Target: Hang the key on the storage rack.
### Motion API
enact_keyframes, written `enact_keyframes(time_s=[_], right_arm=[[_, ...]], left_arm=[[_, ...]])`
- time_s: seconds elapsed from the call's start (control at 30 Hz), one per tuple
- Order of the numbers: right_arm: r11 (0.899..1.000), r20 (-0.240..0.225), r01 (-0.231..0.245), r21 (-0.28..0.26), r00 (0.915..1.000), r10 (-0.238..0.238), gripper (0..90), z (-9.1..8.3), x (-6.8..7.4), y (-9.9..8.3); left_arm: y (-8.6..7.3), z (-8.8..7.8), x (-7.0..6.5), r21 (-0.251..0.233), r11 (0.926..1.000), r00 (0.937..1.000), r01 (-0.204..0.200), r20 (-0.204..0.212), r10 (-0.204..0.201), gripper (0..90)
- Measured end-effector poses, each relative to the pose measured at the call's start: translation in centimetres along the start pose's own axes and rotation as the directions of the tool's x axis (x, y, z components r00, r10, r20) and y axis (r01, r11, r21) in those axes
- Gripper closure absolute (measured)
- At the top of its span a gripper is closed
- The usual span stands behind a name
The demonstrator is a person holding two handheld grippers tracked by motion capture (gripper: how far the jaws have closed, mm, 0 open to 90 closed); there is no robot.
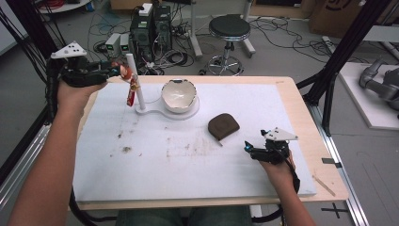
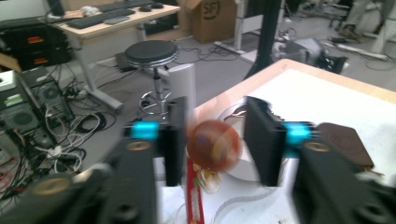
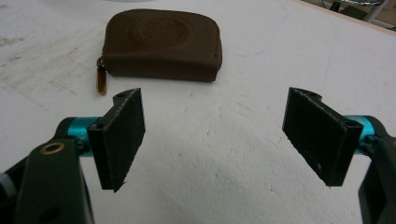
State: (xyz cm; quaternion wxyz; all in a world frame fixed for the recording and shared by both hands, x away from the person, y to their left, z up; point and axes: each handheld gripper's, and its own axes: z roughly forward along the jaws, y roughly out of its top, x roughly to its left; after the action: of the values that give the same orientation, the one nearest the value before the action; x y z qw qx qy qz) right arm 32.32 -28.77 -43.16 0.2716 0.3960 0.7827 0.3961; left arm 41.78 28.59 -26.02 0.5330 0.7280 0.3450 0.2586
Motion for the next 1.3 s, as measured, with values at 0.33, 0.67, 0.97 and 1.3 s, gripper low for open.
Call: enact_keyframes(time_s=[0.33, 0.67, 0.97, 1.3], right_arm=[[1.0, -0.001, 0.003, -0.002, 1.0, -0.003, 21.3, 0.0, 0.1, 0.0], [1.0, -0.003, 0.006, -0.013, 1.0, -0.006, 21.3, -0.2, 0.1, 0.2], [1.0, -0.007, 0.008, -0.021, 0.9999, -0.008, 21.3, -0.3, 0.1, 0.2], [1.0, -0.006, 0.016, -0.025, 0.9999, -0.016, 21.3, -0.1, 0.0, 0.4]], left_arm=[[-1.7, 0.4, -0.9, 0.013, 0.9998, 0.9998, 0.015, 0.013, -0.015, 44.9], [-3.8, 1.0, -3.7, 0.06, 0.998, 0.9971, 0.018, 0.072, -0.023, 32.0], [-5.8, 1.6, -6.7, 0.065, 0.9975, 0.9902, 0.028, 0.135, -0.036, 28.0], [-8.9, 1.6, -9.4, 0.097, 0.9953, 0.9851, 0.01, 0.17, -0.026, 22.9]])
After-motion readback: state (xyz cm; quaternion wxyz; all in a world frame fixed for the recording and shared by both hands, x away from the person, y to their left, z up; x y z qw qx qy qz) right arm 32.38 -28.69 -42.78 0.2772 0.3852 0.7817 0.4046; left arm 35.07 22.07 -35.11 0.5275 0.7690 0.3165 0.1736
